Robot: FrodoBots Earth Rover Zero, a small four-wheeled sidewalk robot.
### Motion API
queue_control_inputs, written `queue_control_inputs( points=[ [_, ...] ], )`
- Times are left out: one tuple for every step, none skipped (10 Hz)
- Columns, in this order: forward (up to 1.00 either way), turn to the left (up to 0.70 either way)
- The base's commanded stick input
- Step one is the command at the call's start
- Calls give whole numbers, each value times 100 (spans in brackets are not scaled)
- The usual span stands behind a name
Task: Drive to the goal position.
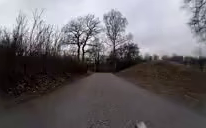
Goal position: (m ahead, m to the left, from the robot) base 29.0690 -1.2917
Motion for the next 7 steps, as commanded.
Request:
queue_control_inputs(
  points=[
    [100, 0],
    [100, 0],
    [100, 0],
    [100, 0],
    [100, 0],
    [100, 0],
    [100, 0]
  ],
)
